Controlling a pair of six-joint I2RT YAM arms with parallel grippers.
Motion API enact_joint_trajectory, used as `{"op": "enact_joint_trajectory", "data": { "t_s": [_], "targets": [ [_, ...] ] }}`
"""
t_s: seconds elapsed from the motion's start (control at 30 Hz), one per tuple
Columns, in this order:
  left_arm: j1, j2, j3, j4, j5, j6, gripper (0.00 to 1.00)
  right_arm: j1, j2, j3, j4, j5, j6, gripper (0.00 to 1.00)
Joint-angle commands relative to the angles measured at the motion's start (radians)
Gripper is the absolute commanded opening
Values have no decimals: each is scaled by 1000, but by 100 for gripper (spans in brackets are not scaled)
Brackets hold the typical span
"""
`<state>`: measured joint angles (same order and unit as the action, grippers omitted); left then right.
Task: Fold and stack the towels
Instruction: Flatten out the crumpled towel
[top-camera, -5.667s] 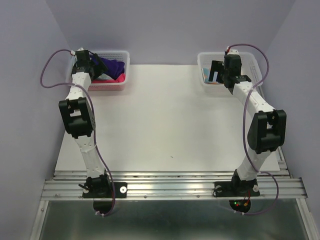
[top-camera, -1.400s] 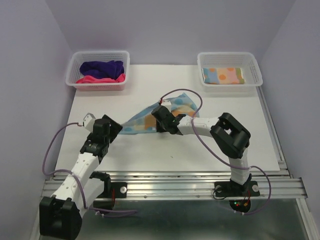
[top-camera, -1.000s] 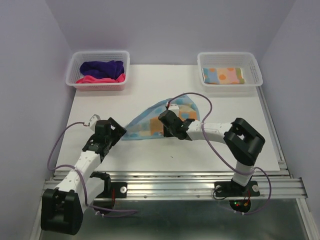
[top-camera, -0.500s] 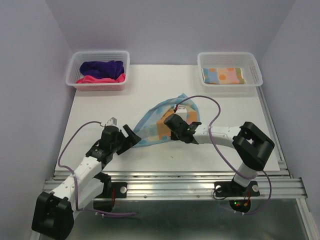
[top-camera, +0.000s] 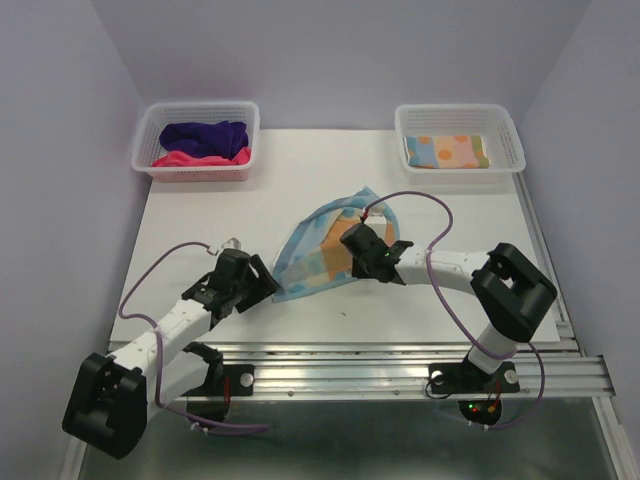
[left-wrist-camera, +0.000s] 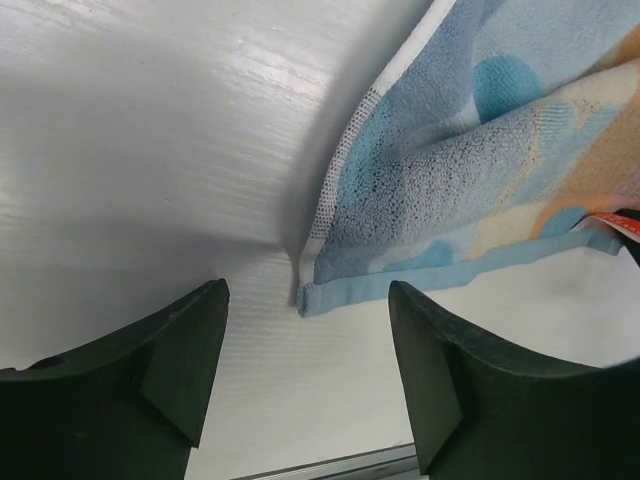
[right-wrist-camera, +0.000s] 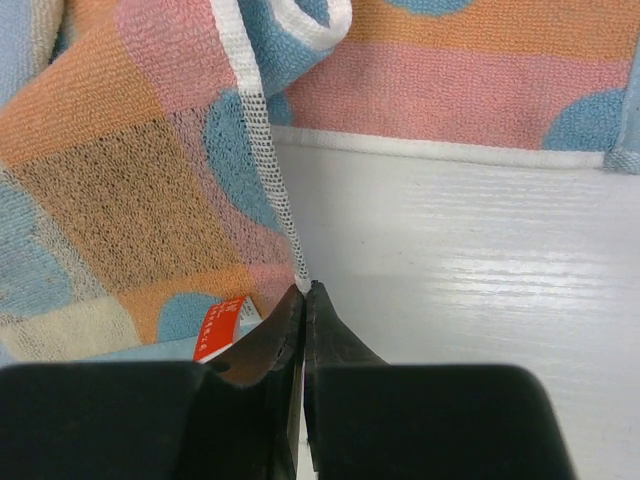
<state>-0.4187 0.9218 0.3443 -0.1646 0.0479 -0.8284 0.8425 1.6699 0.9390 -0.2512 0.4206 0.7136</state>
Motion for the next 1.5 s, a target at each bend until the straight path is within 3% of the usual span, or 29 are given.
{"op": "enact_joint_trajectory", "data": {
  "t_s": [0.0,0.27,0.47,0.5,0.53,0.6,0.63,0.7,0.9,1.03,1.23,1.47],
  "targets": [
    [-26,64,64,-24,-49,18,75,-10,-41,-22,32,-17,3,2],
    [-159,159,117,-81,-129,5,57,-20,-45,-17,27,-17,-11,2],
    [-218,255,162,-136,-193,-9,56,-25,-52,-25,29,-19,-17,2],
    [-227,282,173,-141,-207,-12,45,-26,-65,-37,36,-26,-22,2],
    [-227,290,176,-141,-210,-12,45,-26,-65,-37,39,-26,-23,2],
    [-232,301,182,-144,-215,-12,31,-26,-73,-42,41,-29,-25,2],
    [-241,305,183,-144,-217,-6,16,-25,-78,-40,40,-29,-26,2],
    [-246,318,190,-144,-221,0,0,-25,-82,-42,43,-37,-31,2],
    [-272,301,191,-131,-255,0,0,-25,-110,-60,61,-59,-48,2],
    [-278,201,171,-76,-217,12,0,-25,-144,-75,84,-78,-84,2],
    [-281,-50,145,111,-89,86,0,-25,-234,-92,164,-230,-164,3],
    [-282,-196,232,158,-135,118,0,-25,-386,-25,78,-209,-163,3]
  ]
}}
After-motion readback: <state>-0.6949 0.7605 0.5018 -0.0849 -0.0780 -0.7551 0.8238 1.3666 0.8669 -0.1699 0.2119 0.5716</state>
